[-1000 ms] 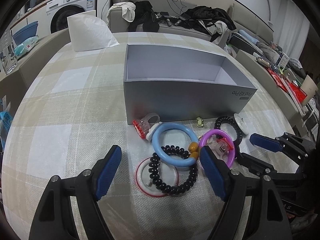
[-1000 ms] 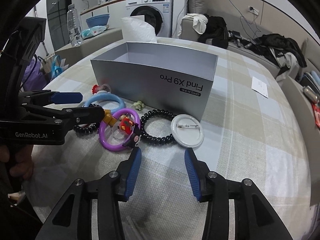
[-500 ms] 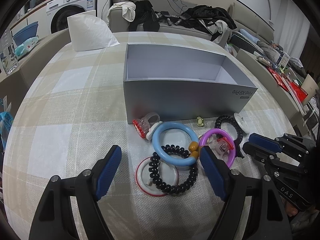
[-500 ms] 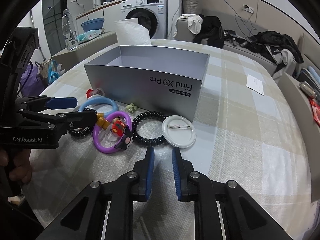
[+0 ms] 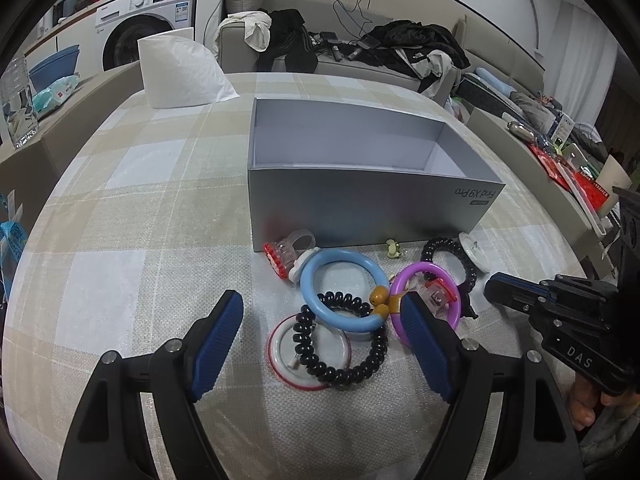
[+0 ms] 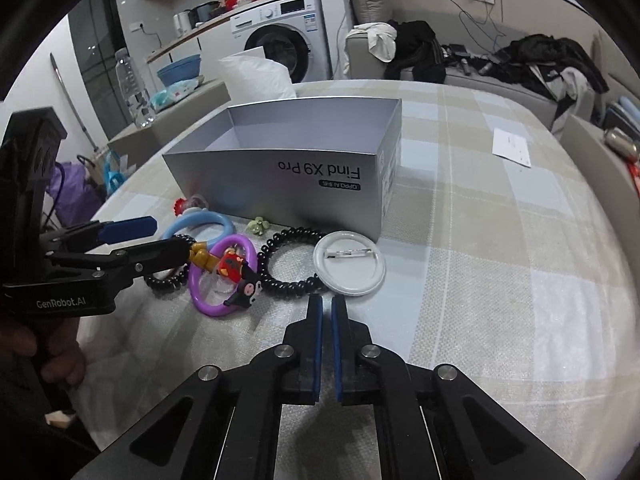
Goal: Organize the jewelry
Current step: 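Lift white badge with right gripper while left gripper closes on light blue bangle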
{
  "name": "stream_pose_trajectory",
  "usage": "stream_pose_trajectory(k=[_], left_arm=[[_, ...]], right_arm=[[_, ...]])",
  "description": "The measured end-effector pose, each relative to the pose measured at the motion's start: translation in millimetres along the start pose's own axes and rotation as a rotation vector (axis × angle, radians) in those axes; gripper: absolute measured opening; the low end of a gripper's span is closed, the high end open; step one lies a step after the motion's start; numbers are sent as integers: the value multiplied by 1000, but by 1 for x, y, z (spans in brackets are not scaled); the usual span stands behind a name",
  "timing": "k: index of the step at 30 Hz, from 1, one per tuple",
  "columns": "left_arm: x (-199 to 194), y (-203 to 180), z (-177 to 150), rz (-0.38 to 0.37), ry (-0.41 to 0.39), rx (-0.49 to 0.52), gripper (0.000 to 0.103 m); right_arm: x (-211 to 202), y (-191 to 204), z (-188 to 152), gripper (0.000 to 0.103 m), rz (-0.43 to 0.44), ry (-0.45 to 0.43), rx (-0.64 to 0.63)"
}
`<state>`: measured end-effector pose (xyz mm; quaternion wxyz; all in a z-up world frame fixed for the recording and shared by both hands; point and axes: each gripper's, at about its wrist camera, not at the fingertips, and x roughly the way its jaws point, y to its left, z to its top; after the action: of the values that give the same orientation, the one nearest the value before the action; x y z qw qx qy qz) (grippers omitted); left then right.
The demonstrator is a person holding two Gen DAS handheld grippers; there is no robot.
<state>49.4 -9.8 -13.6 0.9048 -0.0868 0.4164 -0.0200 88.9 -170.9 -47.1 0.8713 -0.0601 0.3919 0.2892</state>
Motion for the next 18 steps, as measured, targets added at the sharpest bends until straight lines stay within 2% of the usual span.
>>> stream_pose_trajectory(k=[4,7,13,15,16,17,18], left_arm=[[-3,0,0,-11,-15,5,77],[-3,2,-1,-19,-18,7,77],[-2,3,0,-46,-14,16,77],[-1,2,1,-56,-15,17,77],[-1,1,1,-61,-14,17,77],[0,1,2,-62,-16,16,77],[0,1,3,-63,-18,13,77]], right_arm=[[-3,-4,1,3,35,-7,27],[-12,-4,1,8,33,-53,41],[-8,-7,4,11,18,-23,56],[-9,-9,3,17,3,-20,55],[-10,-9,4,27,-9,-26,47],[-10,-10,5,40,-20,-32,41],[-10,-9,8,48,-31,-38,33]])
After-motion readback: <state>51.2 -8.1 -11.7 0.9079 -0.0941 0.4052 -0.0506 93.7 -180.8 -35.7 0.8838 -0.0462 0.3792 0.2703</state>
